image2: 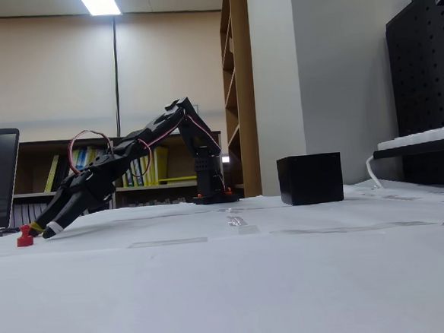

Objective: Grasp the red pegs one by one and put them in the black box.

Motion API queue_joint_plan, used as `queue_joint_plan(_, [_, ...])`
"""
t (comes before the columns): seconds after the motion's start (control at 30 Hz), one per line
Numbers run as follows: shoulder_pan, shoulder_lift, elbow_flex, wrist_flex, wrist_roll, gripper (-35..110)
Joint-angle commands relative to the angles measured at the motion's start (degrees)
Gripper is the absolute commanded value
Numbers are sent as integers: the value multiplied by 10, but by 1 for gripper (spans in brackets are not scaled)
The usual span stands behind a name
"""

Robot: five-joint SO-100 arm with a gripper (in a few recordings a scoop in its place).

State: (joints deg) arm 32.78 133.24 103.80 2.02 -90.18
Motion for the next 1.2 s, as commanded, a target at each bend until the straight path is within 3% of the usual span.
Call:
queue_joint_plan(0.0, [-22,12,6,-6,2,22])
queue_joint_plan(0.5, [-24,31,8,-105,46,22])
queue_joint_plan(1.17, [-4,105,103,-108,39,22])
